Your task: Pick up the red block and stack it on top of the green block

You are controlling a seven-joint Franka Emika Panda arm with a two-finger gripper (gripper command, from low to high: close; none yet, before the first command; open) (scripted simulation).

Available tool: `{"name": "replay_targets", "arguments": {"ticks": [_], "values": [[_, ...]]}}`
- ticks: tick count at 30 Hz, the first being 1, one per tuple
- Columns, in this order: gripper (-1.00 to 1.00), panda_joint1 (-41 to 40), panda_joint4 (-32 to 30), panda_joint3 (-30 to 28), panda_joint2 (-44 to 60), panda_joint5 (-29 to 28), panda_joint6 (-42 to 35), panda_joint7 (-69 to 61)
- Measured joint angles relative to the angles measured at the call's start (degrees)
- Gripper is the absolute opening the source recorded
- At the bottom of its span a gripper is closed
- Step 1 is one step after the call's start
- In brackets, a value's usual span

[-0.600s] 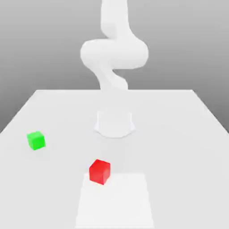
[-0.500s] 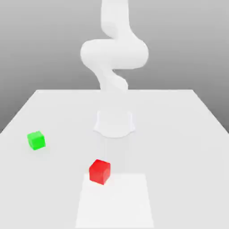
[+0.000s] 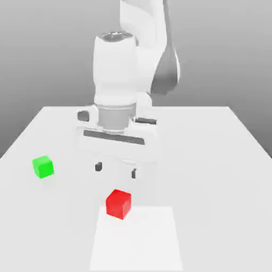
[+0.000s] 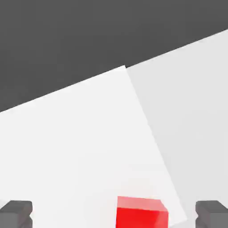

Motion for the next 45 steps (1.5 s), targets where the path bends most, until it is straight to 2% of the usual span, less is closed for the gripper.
{"name": "replay_targets", "arguments": {"ticks": [5, 6, 13, 21, 40, 45], "values": [[0.00, -0.2, 0.5, -0.3, 12.7, -0.3, 10.5, 0.8], [-1.00, -0.1, 0.7, -0.3, 14.4, -0.3, 12.0, 0.8], [-1.00, -0.2, 0.7, -0.2, 14.7, -0.6, 12.3, 1.0], [-1.00, -0.4, -1.4, 0.0, -0.4, -0.1, -0.8, 0.7], [-1.00, -36.9, 0.5, -25.1, -10.2, -14.2, -11.7, -5.1], [-1.00, -33.7, 0.9, -28.6, -5.1, -6.3, -8.1, -11.2]]}}
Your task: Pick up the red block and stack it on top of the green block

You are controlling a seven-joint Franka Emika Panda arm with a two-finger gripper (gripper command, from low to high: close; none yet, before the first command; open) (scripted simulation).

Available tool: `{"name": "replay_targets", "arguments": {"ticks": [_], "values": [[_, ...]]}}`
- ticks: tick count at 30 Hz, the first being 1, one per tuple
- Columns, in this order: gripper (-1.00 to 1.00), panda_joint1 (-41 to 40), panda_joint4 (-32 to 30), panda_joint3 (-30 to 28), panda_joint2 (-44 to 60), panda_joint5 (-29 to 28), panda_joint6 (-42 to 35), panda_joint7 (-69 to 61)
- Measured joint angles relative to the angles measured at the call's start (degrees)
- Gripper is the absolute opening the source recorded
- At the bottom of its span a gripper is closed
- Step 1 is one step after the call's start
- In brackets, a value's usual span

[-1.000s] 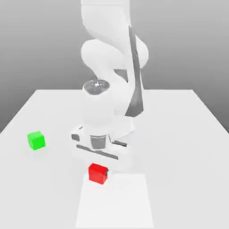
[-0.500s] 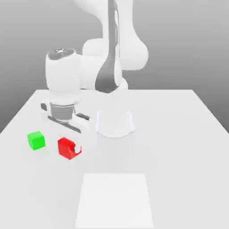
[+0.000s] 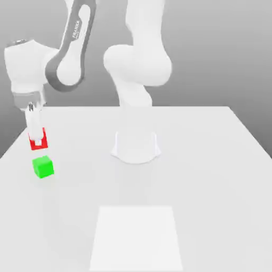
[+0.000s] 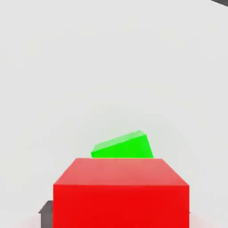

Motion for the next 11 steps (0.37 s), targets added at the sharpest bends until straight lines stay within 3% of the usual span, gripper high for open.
{"name": "replay_targets", "arguments": {"ticks": [6, 9, 10, 11], "values": [[-1.00, 4.2, 0.3, -1.4, 7.5, 10.3, 6.6, -7.2], [-1.00, 4.8, 0.2, -1.3, 10.9, 12.5, 10.3, -8.7], [1.00, 4.8, 0.1, -1.4, 11.8, 12.3, 11.5, -8.5], [1.00, 4.6, 0.1, -1.4, 11.8, 12.3, 11.5, -8.5]]}}
